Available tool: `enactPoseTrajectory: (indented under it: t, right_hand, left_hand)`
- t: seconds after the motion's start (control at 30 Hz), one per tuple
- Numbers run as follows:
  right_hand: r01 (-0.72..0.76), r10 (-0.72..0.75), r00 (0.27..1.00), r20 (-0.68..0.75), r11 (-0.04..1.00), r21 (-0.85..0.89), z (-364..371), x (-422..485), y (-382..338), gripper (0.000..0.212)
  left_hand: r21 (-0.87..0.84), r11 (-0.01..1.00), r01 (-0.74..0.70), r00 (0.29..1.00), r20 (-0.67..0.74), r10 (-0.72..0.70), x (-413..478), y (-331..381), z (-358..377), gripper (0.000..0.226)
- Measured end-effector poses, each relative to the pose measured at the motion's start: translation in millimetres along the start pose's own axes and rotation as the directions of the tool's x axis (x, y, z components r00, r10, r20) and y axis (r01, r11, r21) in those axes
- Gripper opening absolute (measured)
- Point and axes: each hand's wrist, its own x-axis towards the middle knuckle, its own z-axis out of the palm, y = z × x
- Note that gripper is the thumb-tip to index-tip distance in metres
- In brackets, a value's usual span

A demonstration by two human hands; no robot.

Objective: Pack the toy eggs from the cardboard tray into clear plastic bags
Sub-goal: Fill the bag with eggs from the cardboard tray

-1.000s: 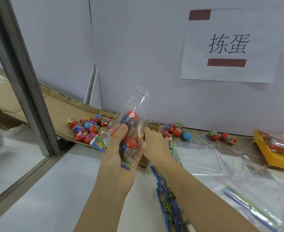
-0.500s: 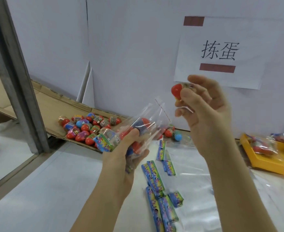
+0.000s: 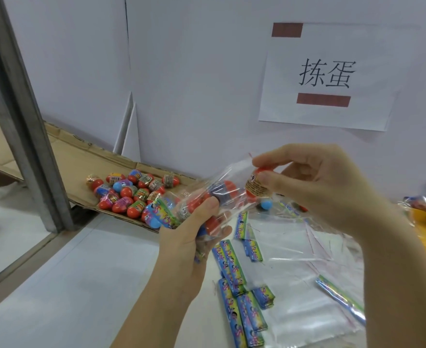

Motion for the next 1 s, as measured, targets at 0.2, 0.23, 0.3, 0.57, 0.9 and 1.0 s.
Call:
enactPoseTrajectory:
  t: [0.2, 0.23, 0.3, 0.57, 0.9, 1.0]
  right_hand:
    - [0.075, -0.066, 0.994, 0.086, 0.991, -0.108, -5, -1, 2, 0.013]
    - [0.072, -0.061, 0.993, 0.101, 0.992, -0.105, -6, -1, 2, 0.014]
    - [0.07, -0.06, 0.991, 0.123, 0.994, -0.081, -5, -1, 3, 0.018]
    - [0.018, -0.017, 1.0, -0.014, 0.999, 0.049, 9, 3, 1, 0.022]
    - [-0.03, 0.045, 0.998, 0.049, 0.964, -0.265, 14, 2, -2, 0.046]
    - [-0.027, 0.046, 0.997, 0.066, 0.963, -0.267, 18, 3, -2, 0.049]
  left_hand:
    - [-0.058, 0.996, 0.073, 0.997, 0.007, -0.073, -6, 0, 4, 0.018]
    - [-0.061, 0.995, 0.079, 0.997, 0.003, -0.079, -6, -1, 5, 0.016]
    - [-0.059, 0.995, 0.085, 0.996, 0.026, -0.084, -8, -1, 7, 0.019]
    - [-0.085, 0.99, 0.108, 0.99, 0.103, -0.099, -12, -1, 11, 0.031]
    - [-0.121, 0.98, 0.158, 0.982, 0.12, -0.144, -12, 2, 12, 0.031]
    - [-0.16, 0.975, 0.154, 0.984, 0.113, -0.137, -10, 1, 11, 0.03]
